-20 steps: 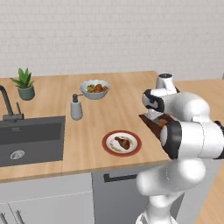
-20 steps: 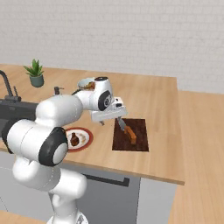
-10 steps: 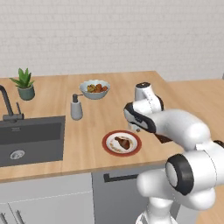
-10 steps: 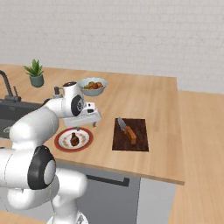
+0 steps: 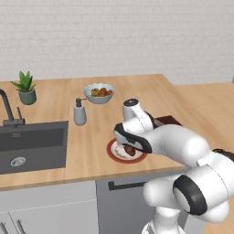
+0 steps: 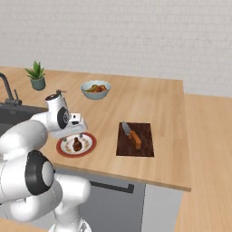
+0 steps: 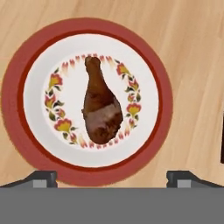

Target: Pick up the knife from the drawer and place it on the cutting board. Then place the meat from the plate to the cutting board.

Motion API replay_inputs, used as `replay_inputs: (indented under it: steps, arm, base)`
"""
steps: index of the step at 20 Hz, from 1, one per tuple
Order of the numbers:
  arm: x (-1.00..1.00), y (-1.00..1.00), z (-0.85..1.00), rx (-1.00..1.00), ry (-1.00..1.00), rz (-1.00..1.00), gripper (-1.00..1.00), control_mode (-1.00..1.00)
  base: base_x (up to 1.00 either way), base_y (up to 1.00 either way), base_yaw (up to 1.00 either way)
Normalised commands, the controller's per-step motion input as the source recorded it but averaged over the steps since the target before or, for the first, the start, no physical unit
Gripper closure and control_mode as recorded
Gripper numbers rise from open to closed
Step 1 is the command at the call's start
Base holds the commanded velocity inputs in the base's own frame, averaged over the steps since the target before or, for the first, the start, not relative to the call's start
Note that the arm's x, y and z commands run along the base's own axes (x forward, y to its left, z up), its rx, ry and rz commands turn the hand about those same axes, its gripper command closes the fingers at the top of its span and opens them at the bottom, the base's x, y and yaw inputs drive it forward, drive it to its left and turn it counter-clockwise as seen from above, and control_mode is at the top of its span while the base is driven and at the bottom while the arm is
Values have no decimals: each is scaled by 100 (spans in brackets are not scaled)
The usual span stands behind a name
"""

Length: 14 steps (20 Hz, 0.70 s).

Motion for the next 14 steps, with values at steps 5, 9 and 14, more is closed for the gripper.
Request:
replay_inputs:
  steps: [5, 9, 14]
  arm:
    - [32, 8, -38, 0, 0, 0, -100, -100]
    - [43, 1, -34, 0, 0, 0, -100, -100]
    - [31, 1, -32, 0, 0, 0, -100, -100]
  base:
    - [0, 0, 0]
    - [0, 0, 0]
    - [0, 0, 0]
